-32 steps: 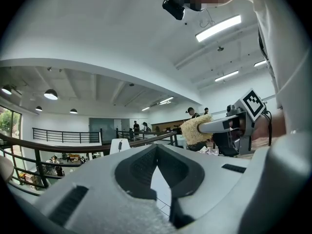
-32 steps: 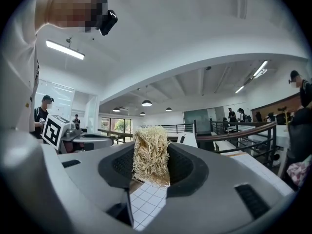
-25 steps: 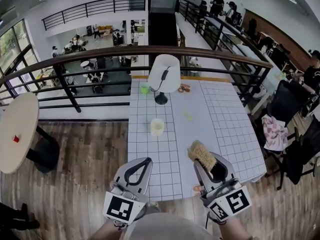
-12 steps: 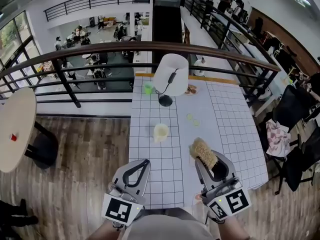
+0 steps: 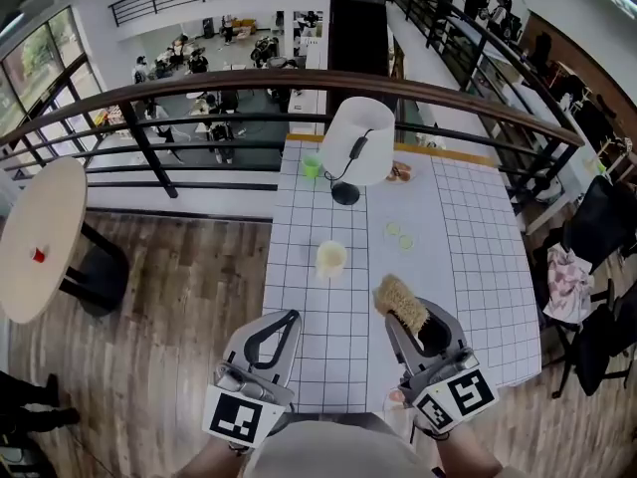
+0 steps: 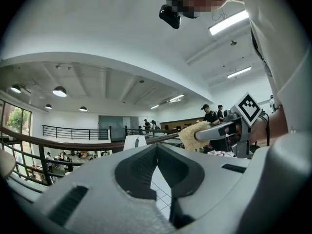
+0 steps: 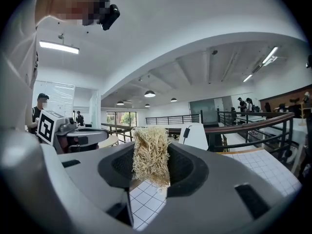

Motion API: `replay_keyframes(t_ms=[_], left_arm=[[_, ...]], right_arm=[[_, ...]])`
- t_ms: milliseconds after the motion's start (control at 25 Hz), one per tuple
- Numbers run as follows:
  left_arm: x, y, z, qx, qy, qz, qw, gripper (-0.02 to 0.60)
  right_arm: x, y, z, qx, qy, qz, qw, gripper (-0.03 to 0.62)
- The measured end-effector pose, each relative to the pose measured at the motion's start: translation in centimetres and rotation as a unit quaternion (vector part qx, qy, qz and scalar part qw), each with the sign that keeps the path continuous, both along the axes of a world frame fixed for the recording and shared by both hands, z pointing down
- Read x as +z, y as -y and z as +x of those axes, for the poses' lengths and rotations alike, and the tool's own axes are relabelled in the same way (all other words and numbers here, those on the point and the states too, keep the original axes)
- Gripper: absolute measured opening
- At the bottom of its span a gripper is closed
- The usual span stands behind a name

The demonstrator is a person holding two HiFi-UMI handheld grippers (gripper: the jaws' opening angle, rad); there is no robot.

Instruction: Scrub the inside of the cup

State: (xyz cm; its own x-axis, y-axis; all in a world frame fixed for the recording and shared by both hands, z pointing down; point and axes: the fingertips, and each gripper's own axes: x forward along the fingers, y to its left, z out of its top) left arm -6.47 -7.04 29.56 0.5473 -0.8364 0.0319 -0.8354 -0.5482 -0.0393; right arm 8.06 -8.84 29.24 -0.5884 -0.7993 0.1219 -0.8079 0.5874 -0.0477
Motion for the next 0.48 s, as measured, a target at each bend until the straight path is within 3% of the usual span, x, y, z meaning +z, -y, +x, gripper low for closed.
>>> replay_keyframes(t_ms=[200, 360, 480], left_arm=[[0.8, 0.7, 0.3, -0.003, 0.008, -0.007, 0.9999, 0.014], [0.8, 0.9, 1.2, 0.030, 0.007, 0.015, 0.9994, 0.014], [1.7, 1.7, 1.4, 0.037, 0.007, 0.008, 0.9993, 0.015]], right_arm=[[1.3, 0.5, 1.2, -0.004, -0.007, -0.018, 1.000, 0.147], [1.8, 1.4, 1.3, -0.027, -0.005, -0.029, 0.999, 0.147], [1.8, 2.3, 0.9, -0.045, -0.017, -0.028, 0.998, 0.148]])
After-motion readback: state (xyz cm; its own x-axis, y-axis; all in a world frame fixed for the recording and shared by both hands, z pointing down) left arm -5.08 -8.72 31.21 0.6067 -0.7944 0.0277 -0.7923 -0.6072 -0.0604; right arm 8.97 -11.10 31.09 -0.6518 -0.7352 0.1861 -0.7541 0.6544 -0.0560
